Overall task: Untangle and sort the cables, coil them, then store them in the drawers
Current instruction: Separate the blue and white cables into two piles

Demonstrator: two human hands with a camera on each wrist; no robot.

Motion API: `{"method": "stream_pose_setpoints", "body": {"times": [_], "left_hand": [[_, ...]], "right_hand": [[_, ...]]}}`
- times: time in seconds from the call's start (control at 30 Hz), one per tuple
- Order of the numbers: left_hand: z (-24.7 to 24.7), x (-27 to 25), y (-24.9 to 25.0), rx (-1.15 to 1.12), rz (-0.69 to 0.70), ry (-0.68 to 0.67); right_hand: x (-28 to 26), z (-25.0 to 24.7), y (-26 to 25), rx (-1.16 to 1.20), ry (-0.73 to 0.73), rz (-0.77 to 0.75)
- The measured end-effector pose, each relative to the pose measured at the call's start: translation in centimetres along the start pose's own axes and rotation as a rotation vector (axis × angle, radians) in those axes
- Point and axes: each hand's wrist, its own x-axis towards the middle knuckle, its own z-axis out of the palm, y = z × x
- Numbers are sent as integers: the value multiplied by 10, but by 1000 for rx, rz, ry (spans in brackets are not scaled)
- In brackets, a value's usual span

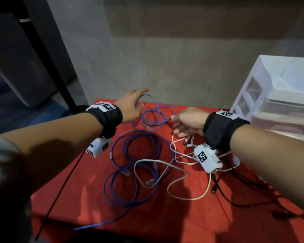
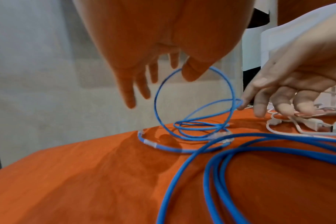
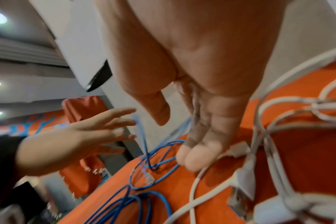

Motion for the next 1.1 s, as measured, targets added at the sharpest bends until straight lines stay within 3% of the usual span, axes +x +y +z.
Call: {"method": "stream_pose_setpoints", "body": {"times": [0.2,0.27,0.37,0.47,0.53,0.67,0.8,0.9,1.0,1.1], "left_hand": [[5,17,43,-26,-45,-47],[7,12,49,-27,-50,-24],[4,-19,54,-19,10,2],[0,-69,55,118,55,-235],[-2,-105,51,213,92,-378],[-12,-160,30,217,153,-427],[-16,-204,27,188,280,-478],[-10,-223,20,328,357,-456],[-5,-225,14,352,330,-455],[-3,-223,17,250,200,-453]], "right_hand": [[-48,-9,7,-370,35,-288],[-67,-15,18,-457,-16,-393],[-102,-20,40,-531,-209,-550],[-130,-6,71,-585,-322,-709],[-136,5,98,-788,-282,-790],[-135,5,125,-1071,-239,-604],[-124,-24,135,-1094,-58,-584],[-117,-52,143,-1107,42,-600],[-126,-66,141,-1004,71,-622],[-146,-53,129,-821,200,-779]]}}
